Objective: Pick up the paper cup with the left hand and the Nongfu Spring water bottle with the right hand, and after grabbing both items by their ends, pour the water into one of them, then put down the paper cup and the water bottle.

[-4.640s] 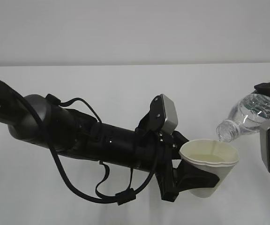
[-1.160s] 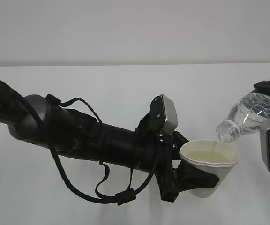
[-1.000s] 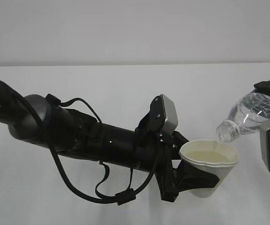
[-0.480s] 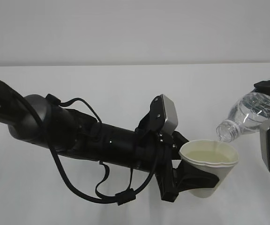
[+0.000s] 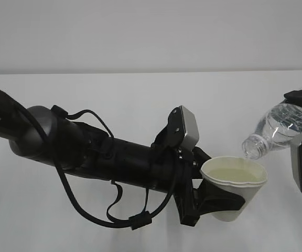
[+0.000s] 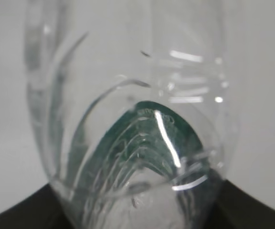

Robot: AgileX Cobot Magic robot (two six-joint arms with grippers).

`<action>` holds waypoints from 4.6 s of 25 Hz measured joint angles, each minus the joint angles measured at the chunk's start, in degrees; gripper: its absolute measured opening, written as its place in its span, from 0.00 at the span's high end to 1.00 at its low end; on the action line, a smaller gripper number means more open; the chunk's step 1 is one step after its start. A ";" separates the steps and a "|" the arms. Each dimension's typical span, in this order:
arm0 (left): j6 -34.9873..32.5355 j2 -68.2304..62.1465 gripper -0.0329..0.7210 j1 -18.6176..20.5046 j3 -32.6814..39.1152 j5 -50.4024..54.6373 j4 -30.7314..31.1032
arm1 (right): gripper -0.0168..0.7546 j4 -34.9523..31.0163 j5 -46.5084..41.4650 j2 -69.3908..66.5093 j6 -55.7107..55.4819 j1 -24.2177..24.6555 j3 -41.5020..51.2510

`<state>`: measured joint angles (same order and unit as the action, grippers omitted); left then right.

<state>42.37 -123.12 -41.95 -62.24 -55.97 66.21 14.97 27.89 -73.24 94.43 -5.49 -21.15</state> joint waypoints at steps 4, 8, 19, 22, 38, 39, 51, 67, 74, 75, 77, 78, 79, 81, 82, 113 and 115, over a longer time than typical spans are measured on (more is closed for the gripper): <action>0.00 0.00 0.39 0.00 0.00 0.00 0.00 | 0.46 0.00 0.00 0.00 0.09 0.00 0.00; 0.00 0.00 0.39 0.00 0.00 0.00 0.00 | 0.46 0.00 0.00 0.00 0.09 0.00 0.00; 0.00 0.00 0.39 0.00 0.00 0.10 0.00 | 0.46 0.14 0.00 0.00 0.09 0.00 0.00; 0.00 0.00 0.39 0.00 0.00 0.10 0.00 | 0.46 0.14 0.00 0.00 0.09 0.00 0.00; 0.00 -0.13 0.39 0.00 -0.61 0.20 0.00 | 0.46 0.14 0.00 0.00 -4.00 0.00 0.00; 0.00 -0.13 0.39 0.00 -0.74 0.20 0.00 | 0.46 0.14 0.00 0.00 -4.81 0.00 0.00; 0.00 -0.25 0.39 0.00 -0.82 0.20 -0.84 | 0.46 -4.21 1.36 0.00 -14.23 0.00 0.00; -0.79 -0.25 0.39 0.21 -0.82 0.30 -3.84 | 0.46 -5.34 10.54 0.00 -37.25 0.00 0.00; -2.46 -0.25 0.39 0.81 -0.82 0.64 -4.20 | 0.46 -5.43 14.74 0.00 -49.05 0.00 0.29; -2.52 -0.25 0.39 1.01 -0.82 0.64 -4.20 | 0.46 -5.43 15.88 0.00 -50.70 0.00 0.69; -2.60 -0.25 0.39 1.36 -0.82 0.64 -4.20 | 0.46 -5.70 18.77 0.00 -54.56 0.00 1.90; -2.60 -0.25 0.39 1.48 -0.82 0.68 -4.20 | 0.46 -5.94 20.41 0.00 -56.31 0.00 2.61; -2.60 -0.25 0.39 1.62 -0.82 0.79 -4.20 | 0.46 -6.34 22.02 0.00 -58.00 0.00 3.34; -2.70 -0.25 0.39 2.00 -0.82 0.77 -4.20 | 0.46 -7.09 24.66 0.00 -61.20 0.00 4.45; -2.65 -0.25 0.39 2.25 -0.82 0.77 -4.20 | 0.46 -7.25 26.04 0.00 -62.76 0.00 5.00; -4.32 -0.25 0.39 4.51 -0.82 1.13 -3.19 | 0.46 -8.96 36.40 -22.82 -86.83 0.00 6.22; -4.57 -0.25 0.39 4.51 -0.82 1.67 -3.19 | 0.46 -8.96 36.40 -24.59 -86.83 0.00 5.36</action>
<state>37.80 -123.37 -37.44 -63.06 -54.30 63.02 6.01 64.29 -97.83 7.60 -5.49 -15.79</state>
